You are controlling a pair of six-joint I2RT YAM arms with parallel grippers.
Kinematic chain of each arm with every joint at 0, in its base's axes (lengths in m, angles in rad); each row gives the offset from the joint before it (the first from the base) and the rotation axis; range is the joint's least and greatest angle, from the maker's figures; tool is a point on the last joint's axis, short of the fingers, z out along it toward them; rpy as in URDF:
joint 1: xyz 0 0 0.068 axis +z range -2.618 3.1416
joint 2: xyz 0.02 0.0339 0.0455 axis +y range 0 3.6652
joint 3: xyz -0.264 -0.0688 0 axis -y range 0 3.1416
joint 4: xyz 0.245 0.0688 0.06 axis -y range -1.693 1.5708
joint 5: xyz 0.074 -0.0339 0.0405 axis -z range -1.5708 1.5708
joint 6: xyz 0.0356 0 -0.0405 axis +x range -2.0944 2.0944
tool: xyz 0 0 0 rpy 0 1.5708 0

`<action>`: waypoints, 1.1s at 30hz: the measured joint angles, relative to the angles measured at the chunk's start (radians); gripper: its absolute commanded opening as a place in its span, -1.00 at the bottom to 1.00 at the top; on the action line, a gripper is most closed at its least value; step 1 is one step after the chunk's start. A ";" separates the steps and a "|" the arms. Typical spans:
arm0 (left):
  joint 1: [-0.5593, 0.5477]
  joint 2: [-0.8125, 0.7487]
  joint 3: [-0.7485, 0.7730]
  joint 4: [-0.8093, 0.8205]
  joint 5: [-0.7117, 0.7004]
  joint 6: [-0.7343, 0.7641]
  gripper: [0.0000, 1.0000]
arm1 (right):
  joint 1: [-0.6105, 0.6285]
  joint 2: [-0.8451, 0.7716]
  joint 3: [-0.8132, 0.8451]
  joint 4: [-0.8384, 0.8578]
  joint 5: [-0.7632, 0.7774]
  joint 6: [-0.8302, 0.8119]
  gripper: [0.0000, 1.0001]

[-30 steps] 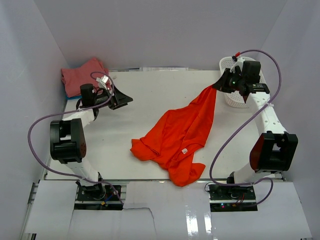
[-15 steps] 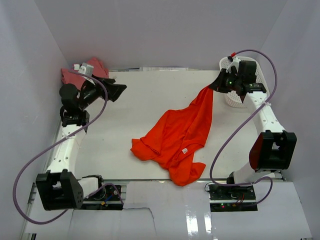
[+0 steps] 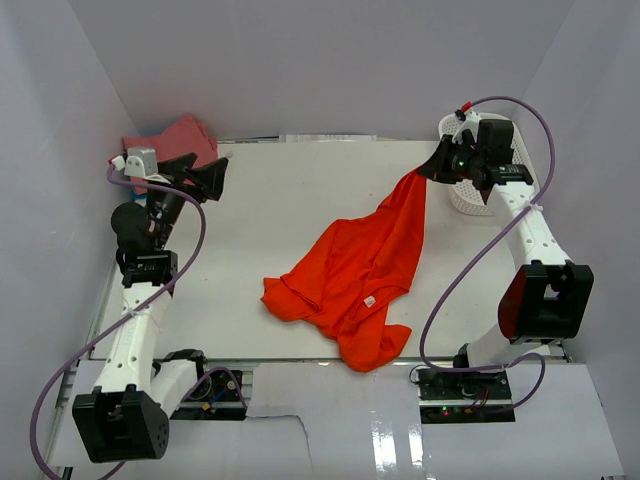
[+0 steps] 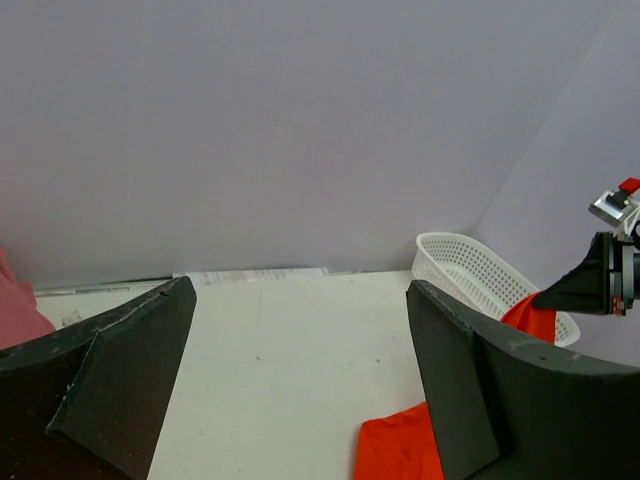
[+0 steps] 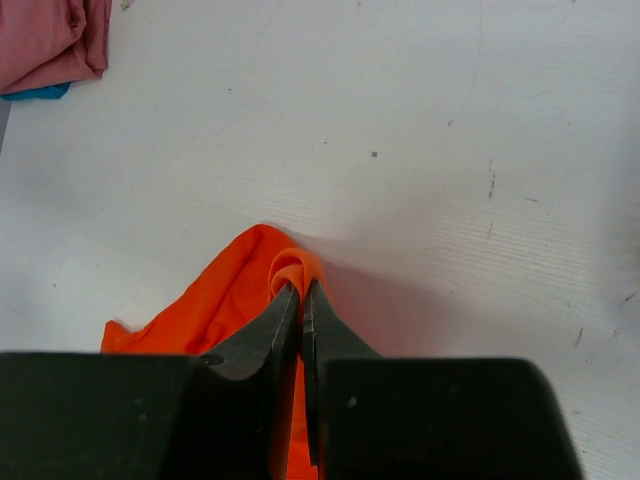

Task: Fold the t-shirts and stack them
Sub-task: Flatten out the tshirt

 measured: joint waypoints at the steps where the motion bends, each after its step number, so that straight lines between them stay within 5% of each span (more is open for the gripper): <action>1: -0.001 0.006 -0.013 0.009 0.007 0.000 0.96 | 0.000 0.000 0.000 0.000 0.000 0.000 -0.85; 8: -0.002 0.099 0.075 -0.194 0.045 0.064 0.83 | 0.000 0.000 0.000 0.000 -0.007 -0.003 -0.84; 11: -0.002 0.172 0.140 -0.282 0.053 0.084 0.96 | 0.000 0.000 0.000 0.000 -0.008 -0.008 -0.85; 33: -0.016 0.441 0.154 -0.745 0.262 0.246 0.66 | 0.001 0.051 0.018 -0.037 -0.030 -0.042 -0.85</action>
